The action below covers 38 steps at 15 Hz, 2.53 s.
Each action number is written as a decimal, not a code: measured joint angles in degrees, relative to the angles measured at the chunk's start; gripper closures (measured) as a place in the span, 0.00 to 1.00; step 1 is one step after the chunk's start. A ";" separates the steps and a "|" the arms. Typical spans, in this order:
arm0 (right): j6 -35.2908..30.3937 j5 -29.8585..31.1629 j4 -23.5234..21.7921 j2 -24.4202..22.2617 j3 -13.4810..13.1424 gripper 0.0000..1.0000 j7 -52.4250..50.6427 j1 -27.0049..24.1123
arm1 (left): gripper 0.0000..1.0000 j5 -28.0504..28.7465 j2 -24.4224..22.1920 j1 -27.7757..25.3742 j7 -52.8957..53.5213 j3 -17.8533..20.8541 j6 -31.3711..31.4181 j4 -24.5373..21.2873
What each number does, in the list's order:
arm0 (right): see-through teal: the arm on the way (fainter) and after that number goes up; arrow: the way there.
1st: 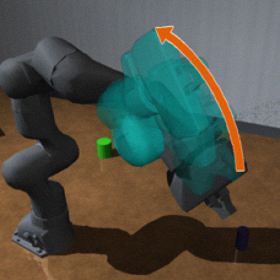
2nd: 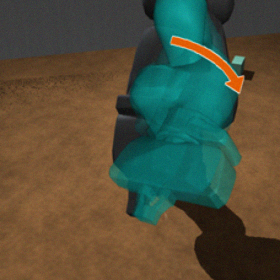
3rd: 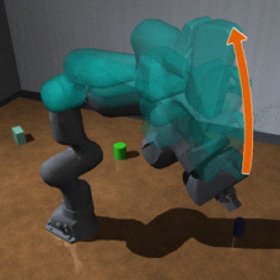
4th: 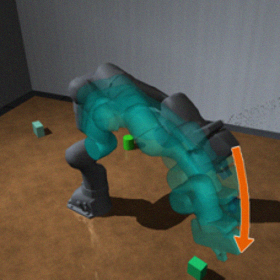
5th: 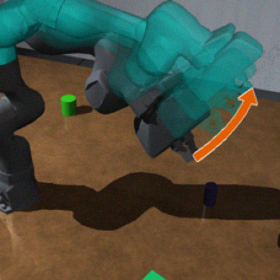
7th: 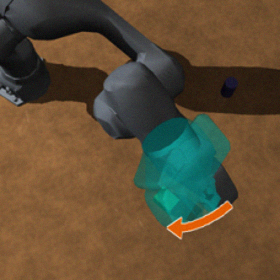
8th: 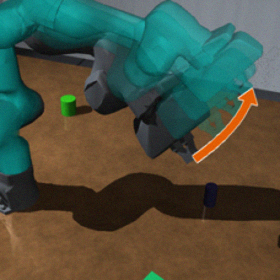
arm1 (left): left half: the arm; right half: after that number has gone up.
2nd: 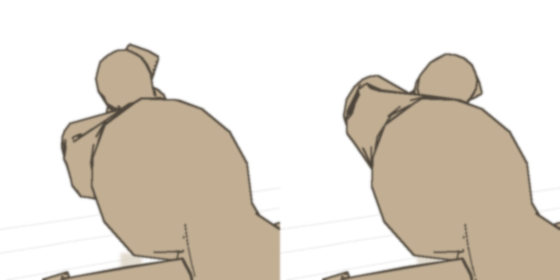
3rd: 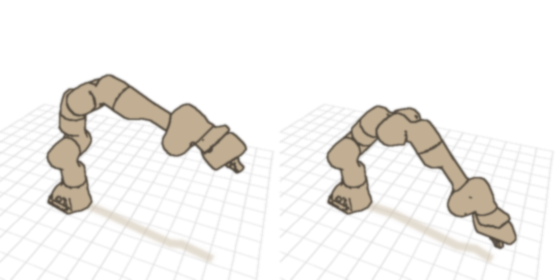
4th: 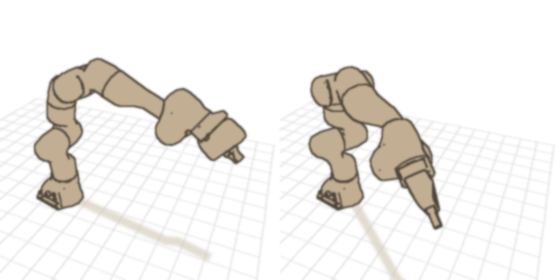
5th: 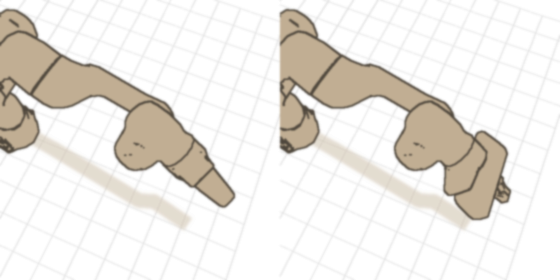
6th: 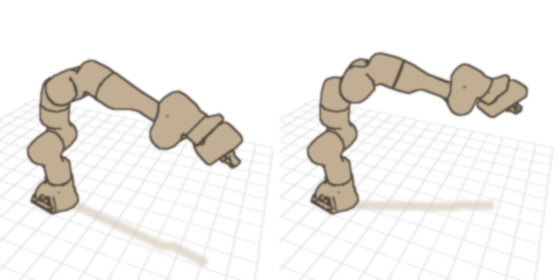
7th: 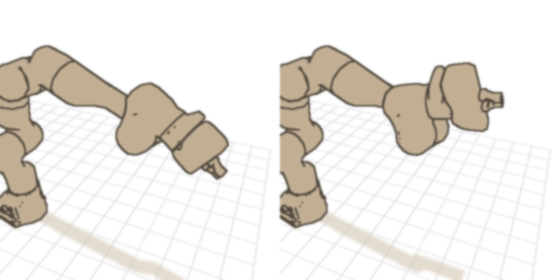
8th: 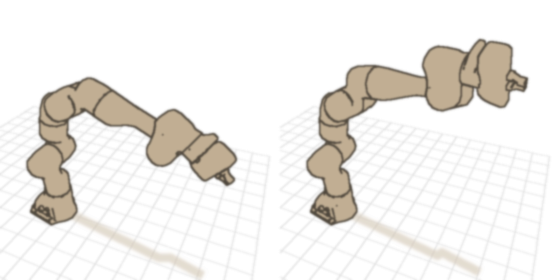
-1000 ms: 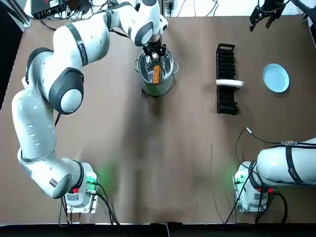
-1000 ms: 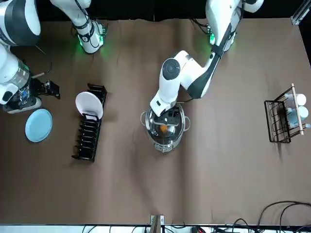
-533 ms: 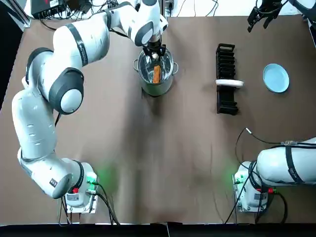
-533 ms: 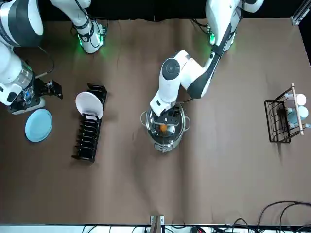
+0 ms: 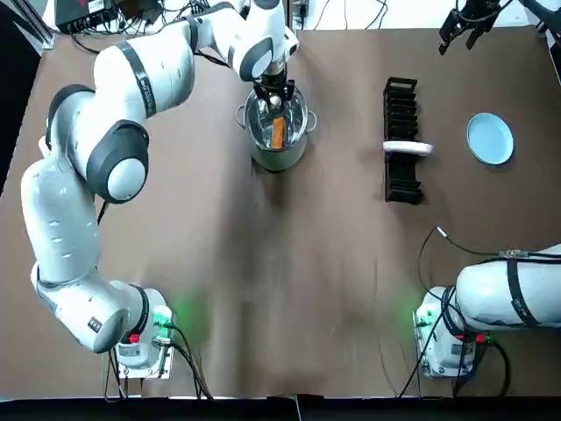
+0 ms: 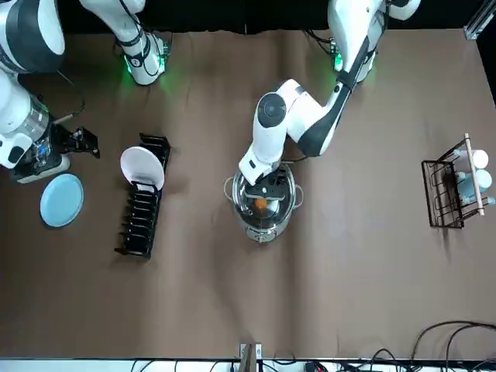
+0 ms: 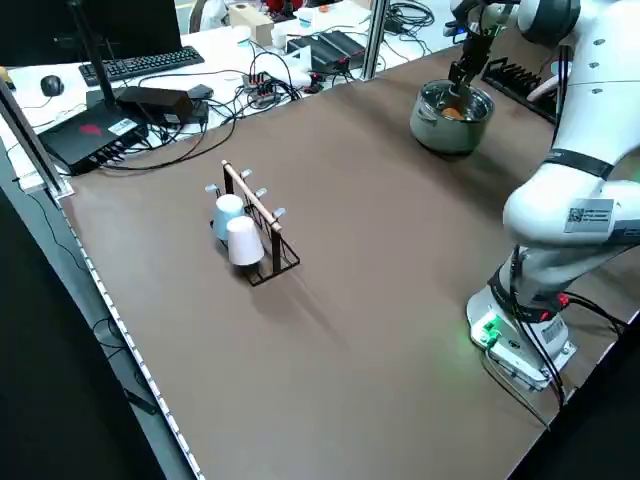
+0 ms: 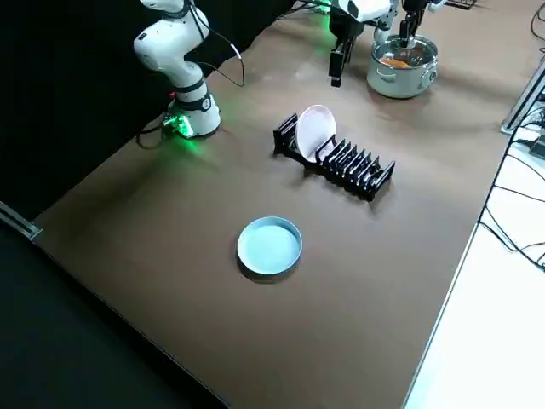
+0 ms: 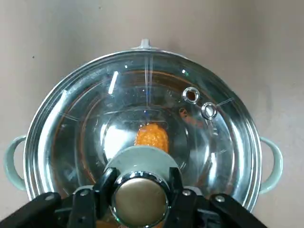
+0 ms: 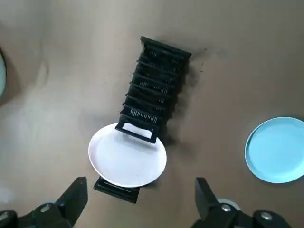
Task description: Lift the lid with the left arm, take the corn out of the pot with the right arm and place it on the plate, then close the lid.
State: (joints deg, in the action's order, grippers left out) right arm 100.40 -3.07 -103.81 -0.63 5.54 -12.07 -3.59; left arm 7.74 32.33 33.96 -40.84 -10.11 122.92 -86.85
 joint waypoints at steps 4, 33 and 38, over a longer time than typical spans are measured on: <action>0.07 -1.11 0.32 0.00 -0.01 0.01 0.00 -0.02 | 0.50 -0.01 0.01 0.00 -0.19 -0.11 -0.94 0.29; 1.76 -5.35 12.80 13.26 0.61 0.05 25.95 17.37 | 0.50 -2.09 -11.77 -27.98 14.62 -0.09 -22.25 4.34; 9.84 -5.33 18.10 20.97 0.57 0.06 36.60 24.62 | 0.50 -5.28 -11.86 -35.53 15.82 -0.09 -22.81 4.01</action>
State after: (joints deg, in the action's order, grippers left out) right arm 110.24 -8.40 -85.72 20.34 6.10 24.53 21.02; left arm 2.46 20.46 -1.57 -25.03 -10.20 100.11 -82.85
